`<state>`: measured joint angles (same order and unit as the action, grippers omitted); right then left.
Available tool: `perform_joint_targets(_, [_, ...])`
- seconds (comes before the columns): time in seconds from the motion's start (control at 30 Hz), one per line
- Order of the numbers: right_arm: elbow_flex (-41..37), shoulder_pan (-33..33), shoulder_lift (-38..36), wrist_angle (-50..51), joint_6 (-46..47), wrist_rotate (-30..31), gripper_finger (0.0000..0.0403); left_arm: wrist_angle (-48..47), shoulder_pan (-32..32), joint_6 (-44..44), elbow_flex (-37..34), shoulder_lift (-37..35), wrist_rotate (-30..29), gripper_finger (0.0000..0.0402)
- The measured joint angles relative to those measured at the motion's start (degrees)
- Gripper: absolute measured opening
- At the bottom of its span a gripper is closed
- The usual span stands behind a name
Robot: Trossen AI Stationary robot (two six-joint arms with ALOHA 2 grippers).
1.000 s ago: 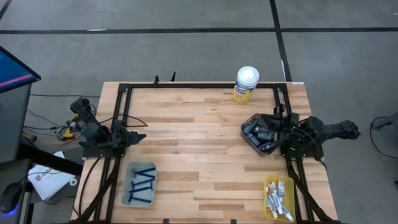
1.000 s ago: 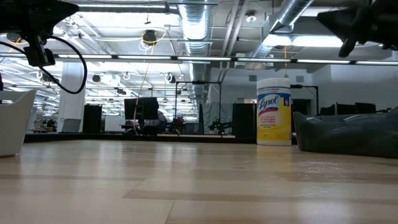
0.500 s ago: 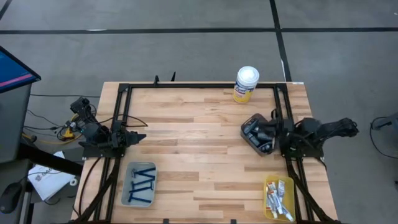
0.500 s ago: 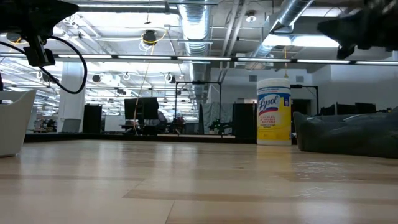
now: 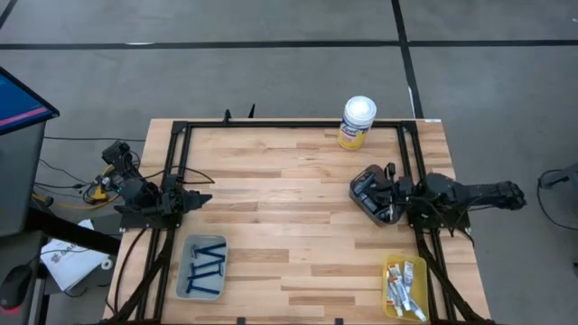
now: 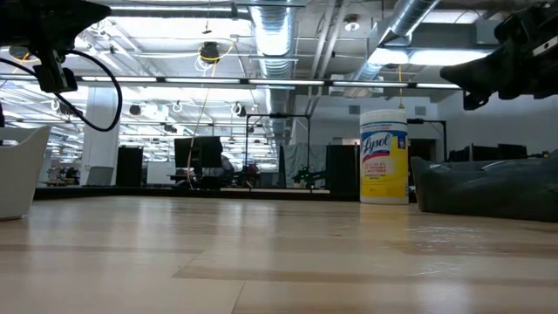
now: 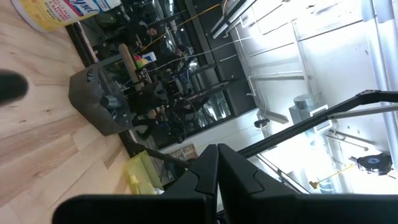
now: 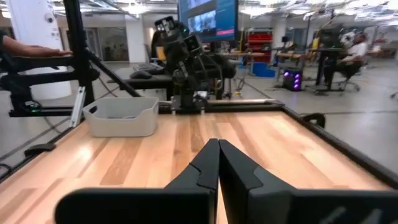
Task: Pick & Place Travel size toiletries
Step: Return to Home Position
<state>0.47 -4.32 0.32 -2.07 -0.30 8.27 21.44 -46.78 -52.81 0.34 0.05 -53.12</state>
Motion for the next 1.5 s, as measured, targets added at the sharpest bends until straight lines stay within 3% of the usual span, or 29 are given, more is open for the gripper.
perform_joint_targets(0.13, [0.00,2.43,0.24,0.53,0.75,-2.84,0.0000,0.08,0.00,-0.01,0.01,0.58,0.00,0.0001])
perform_joint_targets(0.53, [-0.02,7.14,0.37,0.57,0.33,-3.04,0.0000,0.13,0.00,0.01,0.00,4.52,0.00,0.0001])
perform_joint_targets(1.3, [-0.04,7.21,0.39,0.42,0.33,-2.84,0.0000,1.80,-0.02,-1.59,0.02,12.90,-0.93,0.0001])
perform_joint_targets(1.4, [-0.04,7.21,0.39,0.40,0.33,-2.84,0.0000,8.53,0.07,6.83,0.02,13.34,-0.12,0.0001])
perform_joint_targets(1.5, [-0.04,7.21,0.39,0.38,0.33,-2.84,0.0000,24.03,0.04,32.76,0.02,13.30,13.53,0.0001])
